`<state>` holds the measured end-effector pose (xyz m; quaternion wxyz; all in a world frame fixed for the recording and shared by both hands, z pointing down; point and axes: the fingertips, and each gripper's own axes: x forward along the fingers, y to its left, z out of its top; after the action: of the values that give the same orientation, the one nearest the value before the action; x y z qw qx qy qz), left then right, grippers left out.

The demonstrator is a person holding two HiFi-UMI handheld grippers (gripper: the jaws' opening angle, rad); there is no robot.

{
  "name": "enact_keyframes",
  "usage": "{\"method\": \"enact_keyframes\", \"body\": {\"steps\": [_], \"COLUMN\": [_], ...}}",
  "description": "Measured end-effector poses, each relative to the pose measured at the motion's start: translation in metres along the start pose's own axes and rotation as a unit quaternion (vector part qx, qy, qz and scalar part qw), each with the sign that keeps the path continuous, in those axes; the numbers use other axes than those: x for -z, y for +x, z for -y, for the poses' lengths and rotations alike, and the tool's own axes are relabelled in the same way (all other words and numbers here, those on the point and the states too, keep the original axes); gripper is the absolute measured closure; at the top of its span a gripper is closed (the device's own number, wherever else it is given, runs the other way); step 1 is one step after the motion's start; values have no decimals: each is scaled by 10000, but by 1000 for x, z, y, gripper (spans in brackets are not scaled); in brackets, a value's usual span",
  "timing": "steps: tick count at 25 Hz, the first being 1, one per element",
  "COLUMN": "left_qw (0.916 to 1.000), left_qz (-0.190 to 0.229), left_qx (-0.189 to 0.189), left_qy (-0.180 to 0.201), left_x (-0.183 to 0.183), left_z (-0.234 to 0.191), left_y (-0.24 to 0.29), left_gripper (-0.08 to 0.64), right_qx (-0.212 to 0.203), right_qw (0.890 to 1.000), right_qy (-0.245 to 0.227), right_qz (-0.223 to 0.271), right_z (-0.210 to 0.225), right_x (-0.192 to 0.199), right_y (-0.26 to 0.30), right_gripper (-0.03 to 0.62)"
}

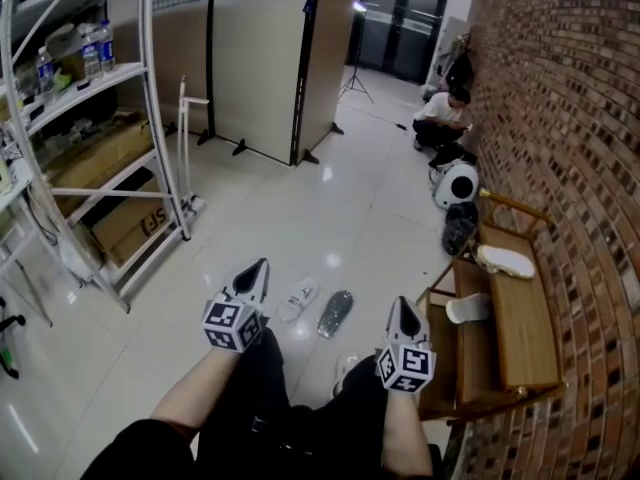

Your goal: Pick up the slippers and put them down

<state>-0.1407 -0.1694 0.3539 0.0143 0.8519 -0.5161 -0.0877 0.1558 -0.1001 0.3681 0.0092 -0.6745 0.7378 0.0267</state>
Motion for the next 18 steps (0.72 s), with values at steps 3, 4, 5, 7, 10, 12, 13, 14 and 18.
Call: {"method": "enact_keyframes", "body": {"steps": [3, 4, 5, 7, 10, 12, 13, 14, 18], "left_qw": [10000, 9999, 9998, 9995, 9993, 9990, 9987, 9983, 9984], "left_qz": [58, 63, 55, 52, 131, 166, 193, 200, 90], "left_qx": [68, 123, 185, 295, 351, 400, 453, 496, 515], "left_qy": [24, 44, 58, 78, 62, 87, 164, 232, 209], "left_x": [2, 3, 4, 7, 9, 11, 13, 15, 15], "left_z": [16, 23, 31, 47, 67, 80, 87, 93, 118], "left_y": [-18, -22, -26, -36, -54, -65, -68, -71, -81], "left_gripper": [555, 555, 555, 555, 555, 555, 555, 555, 555], "right_qx": [-66, -88, -109, -170, -185, -162, -152, -128, -65], "right_qw": [10000, 9999, 9999, 9996, 9995, 9995, 9995, 9995, 9991], "right_qy": [-26, -18, -3, 44, 100, 100, 114, 146, 304], "right_qz": [18, 48, 89, 199, 240, 242, 244, 241, 298], "right_z": [0, 0, 1, 3, 5, 10, 13, 16, 26], "right_x": [1, 0, -1, -2, -4, -4, -3, -1, 5], "right_y": [-22, -29, -36, -53, -81, -97, -104, -109, -124], "right_gripper": [583, 583, 583, 583, 583, 583, 583, 583, 583]}}
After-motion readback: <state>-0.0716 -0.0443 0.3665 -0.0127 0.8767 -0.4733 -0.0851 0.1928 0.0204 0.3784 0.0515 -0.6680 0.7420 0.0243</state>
